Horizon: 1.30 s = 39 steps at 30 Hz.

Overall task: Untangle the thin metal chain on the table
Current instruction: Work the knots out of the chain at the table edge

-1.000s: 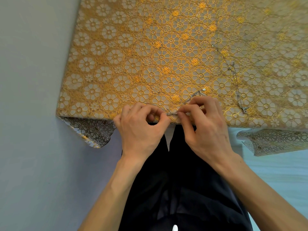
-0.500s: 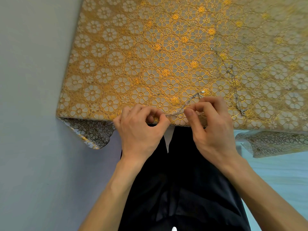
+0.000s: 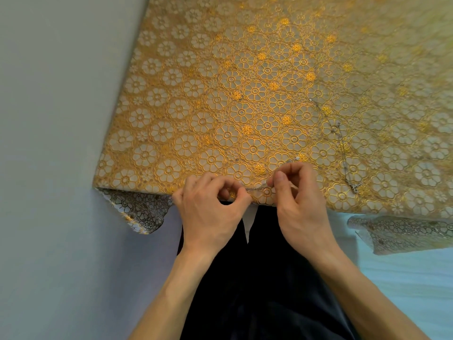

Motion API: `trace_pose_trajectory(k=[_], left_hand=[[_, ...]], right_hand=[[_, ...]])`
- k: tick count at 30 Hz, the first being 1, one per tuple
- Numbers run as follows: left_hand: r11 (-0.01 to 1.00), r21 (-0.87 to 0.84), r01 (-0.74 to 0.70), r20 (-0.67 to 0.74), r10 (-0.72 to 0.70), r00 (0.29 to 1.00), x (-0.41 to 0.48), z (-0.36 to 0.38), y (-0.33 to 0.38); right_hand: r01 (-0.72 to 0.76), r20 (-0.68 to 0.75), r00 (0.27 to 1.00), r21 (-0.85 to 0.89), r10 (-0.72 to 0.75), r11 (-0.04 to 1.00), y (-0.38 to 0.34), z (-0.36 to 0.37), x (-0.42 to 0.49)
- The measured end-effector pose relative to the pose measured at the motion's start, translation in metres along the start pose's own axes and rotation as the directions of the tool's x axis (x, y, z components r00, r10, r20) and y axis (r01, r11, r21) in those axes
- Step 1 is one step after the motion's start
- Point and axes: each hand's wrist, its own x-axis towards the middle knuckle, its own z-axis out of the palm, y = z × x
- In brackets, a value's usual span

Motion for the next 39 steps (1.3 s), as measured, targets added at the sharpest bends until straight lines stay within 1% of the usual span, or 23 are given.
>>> trace_pose_trajectory(k=[1,3,5,7,12,15,16,17,18,19,20,21,22,23,24,25,26,28,30,32,36,37,39], left_hand=[[1.0,0.0,0.0,0.0,0.0,1.0,0.0,0.0,0.0],[1.0,0.003,-0.002,0.0,0.002,1.0,0.0,0.0,0.0],[1.0,0.007,-0.001,0.0,0.001,1.0,0.0,0.0,0.0],[1.0,0.011,0.001,-0.002,-0.001,1.0,0.0,0.001,0.0],[1.0,0.006,-0.002,-0.006,0.002,1.0,0.0,0.001,0.0],[1.0,0.002,-0.008,-0.006,0.008,1.0,0.0,0.0,-0.001],[1.0,0.003,-0.007,-0.007,0.007,1.0,0.0,0.0,-0.001],[1.0,0.005,-0.004,-0.01,0.004,1.0,0.001,0.0,-0.001],[1.0,0.005,0.0,-0.01,0.001,1.0,0.001,0.001,-0.002],[1.0,0.003,0.002,-0.007,-0.002,1.0,0.001,0.0,-0.002],[1.0,0.0,0.002,-0.001,-0.002,1.0,0.0,0.0,-0.002],[1.0,-0.005,0.002,0.003,-0.002,1.0,0.0,0.0,-0.002],[1.0,-0.011,0.003,0.007,-0.003,1.0,0.0,0.0,-0.002],[1.0,-0.016,0.004,0.009,-0.004,1.0,0.0,0.0,-0.002],[1.0,-0.017,0.003,0.01,-0.003,1.0,0.0,-0.001,-0.002],[1.0,-0.015,0.001,0.009,-0.001,1.0,0.0,-0.001,-0.001],[1.0,-0.014,-0.001,0.009,0.002,1.0,0.0,-0.001,-0.001],[1.0,-0.021,-0.001,0.014,0.002,1.0,0.0,-0.002,-0.001],[0.999,-0.035,0.001,0.022,0.0,1.0,0.0,-0.002,-0.001],[0.999,-0.039,0.001,0.019,-0.001,1.0,0.0,-0.002,-0.001],[0.999,-0.049,0.0,0.019,0.001,1.0,-0.001,-0.003,-0.002],[0.998,-0.058,-0.003,0.024,0.004,1.0,-0.001,-0.003,-0.003],[0.997,-0.083,-0.008,0.041,0.012,0.999,-0.002,-0.005,-0.004]], right_hand=[[-0.044,0.015,0.999,0.053,0.043,0.998,-0.003,0.0,0.001],[-0.202,0.078,0.979,0.208,0.19,0.957,-0.01,0.0,0.002],[-0.372,0.165,0.928,0.375,0.334,0.849,-0.016,-0.003,0.002],[-0.474,0.247,0.88,0.48,0.405,0.738,-0.02,-0.007,0.003],[-0.621,0.434,0.783,0.598,0.446,0.507,-0.025,-0.016,0.002],[-0.673,0.526,0.733,0.652,0.432,0.349,-0.024,-0.023,0.002],[-0.676,0.536,0.728,0.665,0.427,0.318,-0.024,-0.025,0.002],[-0.666,0.522,0.737,0.669,0.43,0.33,-0.024,-0.026,0.002],[-0.643,0.477,0.759,0.659,0.443,0.392,-0.023,-0.026,0.002],[-0.603,0.406,0.794,0.624,0.453,0.497,-0.021,-0.025,0.002],[-0.543,0.319,0.838,0.551,0.442,0.633,-0.019,-0.025,0.001],[-0.454,0.224,0.891,0.423,0.395,0.784,-0.016,-0.023,0.0],[-0.323,0.132,0.945,0.235,0.299,0.917,-0.011,-0.023,-0.002],[-0.161,0.066,0.985,0.019,0.16,0.987,-0.007,-0.022,-0.004],[0.0,0.051,0.999,-0.175,0.009,0.985,-0.002,-0.021,-0.006],[0.136,0.068,0.99,-0.323,-0.12,0.937,0.002,-0.02,-0.009],[0.231,0.096,0.973,-0.43,-0.21,0.873,0.005,-0.018,-0.011],[0.329,0.137,0.942,-0.567,-0.308,0.755,0.01,-0.013,-0.014],[0.391,0.151,0.911,-0.614,-0.384,0.686,0.014,-0.011,-0.015],[0.434,0.153,0.889,-0.587,-0.432,0.684,0.018,-0.009,-0.016],[0.429,0.137,0.896,-0.52,-0.423,0.739,0.019,-0.013,-0.018],[0.424,0.141,0.898,-0.534,-0.417,0.732,0.017,-0.015,-0.017],[0.41,0.173,0.904,-0.606,-0.39,0.682,0.012,-0.02,-0.011]])
